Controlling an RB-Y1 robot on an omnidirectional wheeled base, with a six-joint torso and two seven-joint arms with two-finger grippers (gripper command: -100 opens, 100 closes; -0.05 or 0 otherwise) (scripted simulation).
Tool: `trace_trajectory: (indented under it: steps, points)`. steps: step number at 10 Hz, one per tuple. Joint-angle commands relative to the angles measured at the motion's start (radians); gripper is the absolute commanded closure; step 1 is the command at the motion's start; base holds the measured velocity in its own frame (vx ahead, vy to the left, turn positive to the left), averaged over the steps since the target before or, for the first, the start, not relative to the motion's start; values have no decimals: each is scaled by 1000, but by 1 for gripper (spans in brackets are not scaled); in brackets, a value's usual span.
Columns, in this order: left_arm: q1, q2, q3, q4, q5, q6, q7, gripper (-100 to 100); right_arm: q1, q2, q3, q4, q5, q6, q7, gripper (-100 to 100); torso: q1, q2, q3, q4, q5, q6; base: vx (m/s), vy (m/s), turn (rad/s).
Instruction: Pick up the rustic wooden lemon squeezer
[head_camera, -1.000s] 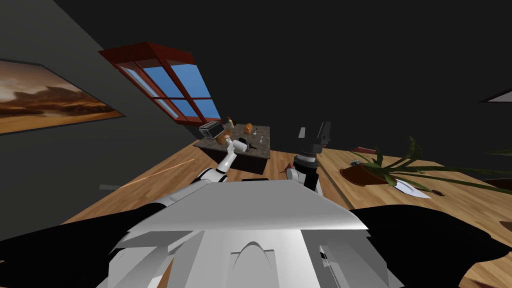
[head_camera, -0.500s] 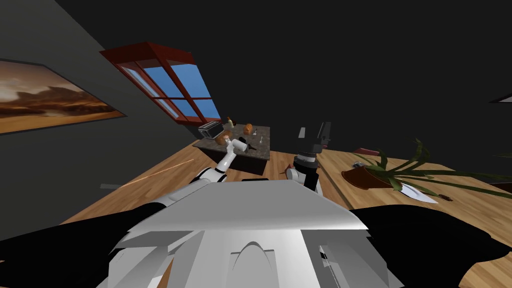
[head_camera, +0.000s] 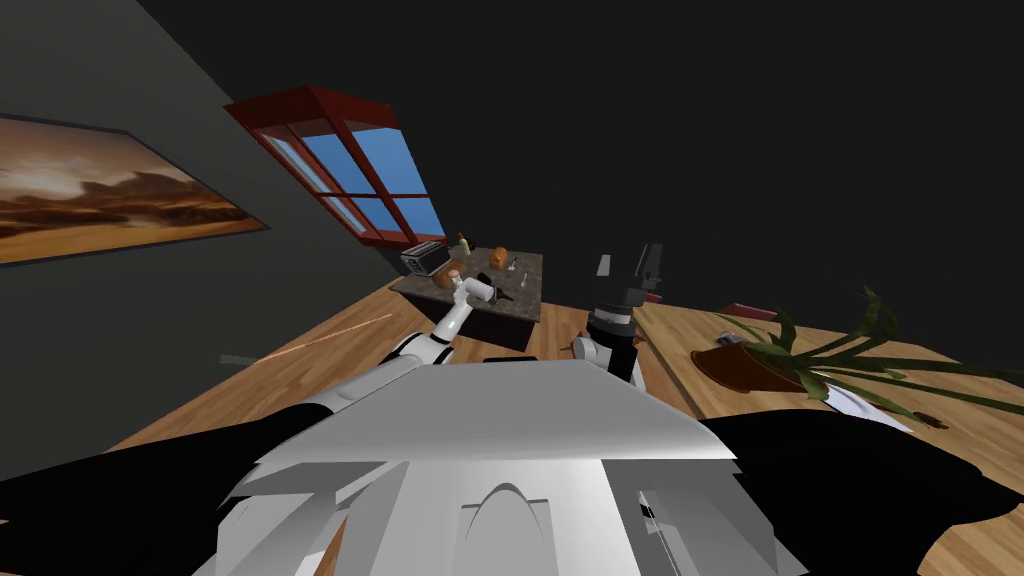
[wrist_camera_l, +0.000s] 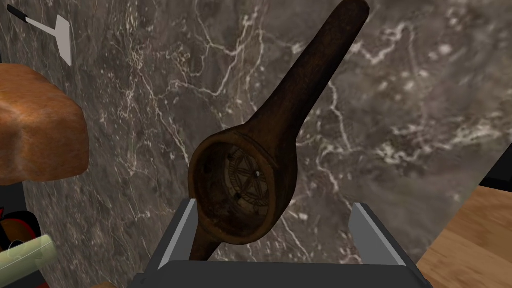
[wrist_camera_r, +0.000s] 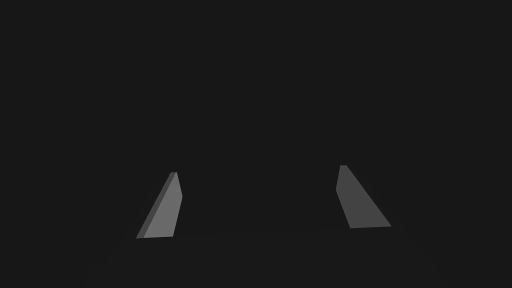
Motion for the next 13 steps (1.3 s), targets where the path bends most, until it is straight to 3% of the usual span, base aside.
trace_trajectory:
  steps: [1,4,5,6,7,8,11,12,13]
  points:
    - [-32,-2,9,50,39,-30,-50,-100,0,0,0,0,0,0,0,0,0,0,0,0,0,0,4,-92,233]
    - [-60,-4,17,126,74,-59,-120,-100,0,0,0,0,0,0,0,0,-1,-1,0,0,0,0,7,-83,143]
    - [-88,-6,25,165,109,-88,-156,-100,0,0,0,0,0,0,0,0,-1,0,0,0,0,0,-3,-81,212]
    - [-88,-6,25,186,109,-88,-176,-100,0,0,0,0,0,0,0,0,-1,0,0,0,0,0,-4,-72,110]
    - [-116,-8,33,221,144,-117,-210,-100,0,0,0,0,0,0,0,0,0,0,0,0,0,0,-10,-99,172]
    - [-116,-8,33,246,144,-117,-231,-100,0,0,0,0,0,0,0,0,-2,0,0,0,0,0,0,-88,141]
    - [-173,-12,49,347,213,-175,-319,-100,0,0,0,0,0,0,0,0,0,0,0,0,0,0,-11,-81,183]
    - [-173,-12,49,365,213,-175,-341,-100,0,0,0,0,0,0,0,0,0,0,0,0,0,0,-9,-73,116]
    - [-201,-14,57,402,248,-203,-375,-100,0,0,0,0,0,0,0,0,0,0,0,0,0,0,-11,-87,225]
